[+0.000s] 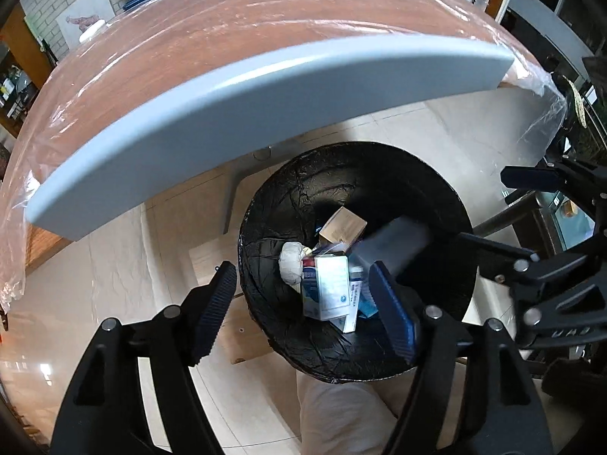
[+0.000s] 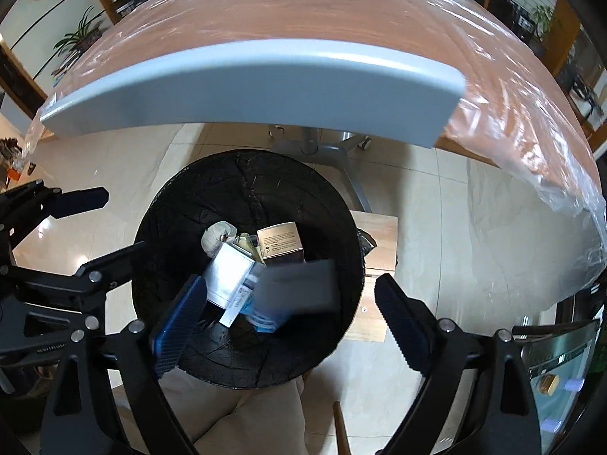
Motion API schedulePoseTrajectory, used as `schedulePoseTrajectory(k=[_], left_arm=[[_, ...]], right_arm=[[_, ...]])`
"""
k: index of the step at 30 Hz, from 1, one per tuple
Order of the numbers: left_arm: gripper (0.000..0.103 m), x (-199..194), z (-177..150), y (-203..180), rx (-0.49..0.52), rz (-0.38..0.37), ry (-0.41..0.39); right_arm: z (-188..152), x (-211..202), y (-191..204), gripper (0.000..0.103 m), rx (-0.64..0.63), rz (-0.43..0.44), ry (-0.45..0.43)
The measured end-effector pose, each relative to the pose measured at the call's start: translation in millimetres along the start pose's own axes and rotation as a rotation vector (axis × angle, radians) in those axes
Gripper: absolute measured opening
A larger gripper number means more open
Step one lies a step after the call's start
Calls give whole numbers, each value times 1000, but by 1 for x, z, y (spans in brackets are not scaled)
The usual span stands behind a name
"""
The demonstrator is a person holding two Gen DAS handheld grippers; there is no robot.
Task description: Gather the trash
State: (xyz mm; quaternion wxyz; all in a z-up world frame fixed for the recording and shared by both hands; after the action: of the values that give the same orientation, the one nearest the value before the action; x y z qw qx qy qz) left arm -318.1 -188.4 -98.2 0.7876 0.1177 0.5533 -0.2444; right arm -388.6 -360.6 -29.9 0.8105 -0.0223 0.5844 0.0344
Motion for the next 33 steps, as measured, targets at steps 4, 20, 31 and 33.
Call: schedulePoseTrajectory(k=[4, 20, 31, 33], left_arm=[[73, -16, 1, 1, 4, -8, -28], [98, -101, 116, 118, -180, 112, -364], [98, -43, 188, 240, -337, 164, -309], [98, -33, 198, 254, -339, 172, -297]], right_arm=[[5, -23, -5, 89, 11, 12, -47], [165, -69, -76, 99, 89, -158, -364], [255, 25, -142, 99, 188, -249, -256], [262, 32, -148, 99, 195, -252, -249]])
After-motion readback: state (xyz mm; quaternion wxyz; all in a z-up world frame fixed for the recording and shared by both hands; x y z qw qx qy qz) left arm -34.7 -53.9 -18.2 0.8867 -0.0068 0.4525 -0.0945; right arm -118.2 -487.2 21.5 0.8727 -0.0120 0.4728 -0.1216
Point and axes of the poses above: each gripper's, at about its wrist camera, not at the fingertips, and x roughly the way its jaws point, y to its left, z to its top, the point moved 4 cm from there along x, roughly the way its jaws point, and after that the axes turned 7 degrees about -z, right-handed, at the moved point
